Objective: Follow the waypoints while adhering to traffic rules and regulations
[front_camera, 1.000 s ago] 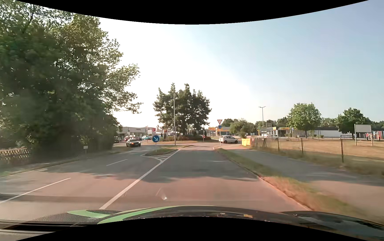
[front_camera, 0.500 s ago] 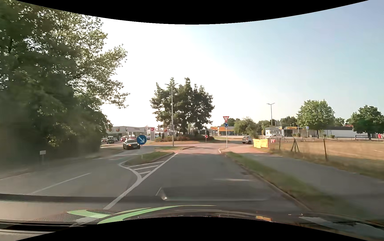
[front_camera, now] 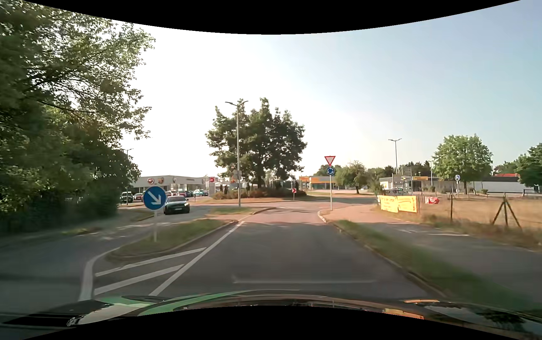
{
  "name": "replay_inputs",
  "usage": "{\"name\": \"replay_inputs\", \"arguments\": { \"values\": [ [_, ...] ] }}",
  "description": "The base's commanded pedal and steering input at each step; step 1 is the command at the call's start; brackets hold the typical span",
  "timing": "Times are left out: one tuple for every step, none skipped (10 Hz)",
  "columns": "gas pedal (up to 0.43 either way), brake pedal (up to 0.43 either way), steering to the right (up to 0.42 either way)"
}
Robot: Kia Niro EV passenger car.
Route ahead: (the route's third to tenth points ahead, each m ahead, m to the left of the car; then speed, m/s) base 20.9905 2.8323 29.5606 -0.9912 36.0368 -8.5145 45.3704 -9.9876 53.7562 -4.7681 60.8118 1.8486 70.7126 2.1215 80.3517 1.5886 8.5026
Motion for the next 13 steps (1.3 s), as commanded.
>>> {"name": "replay_inputs", "arguments": {
  "values": [
    [0.0,0.189,0.004],
    [0.0,0.189,0.006],
    [0.0,0.189,0.009],
    [0.0,0.189,0.012],
    [0.0,0.189,0.014],
    [0.0,0.189,0.014],
    [0.0,0.189,0.014],
    [0.0,0.195,0.014],
    [0.0,0.201,0.014],
    [0.0,0.226,0.015],
    [0.0,0.238,0.015],
    [0.0,0.238,0.017],
    [0.0,0.238,0.02]
  ]
}}
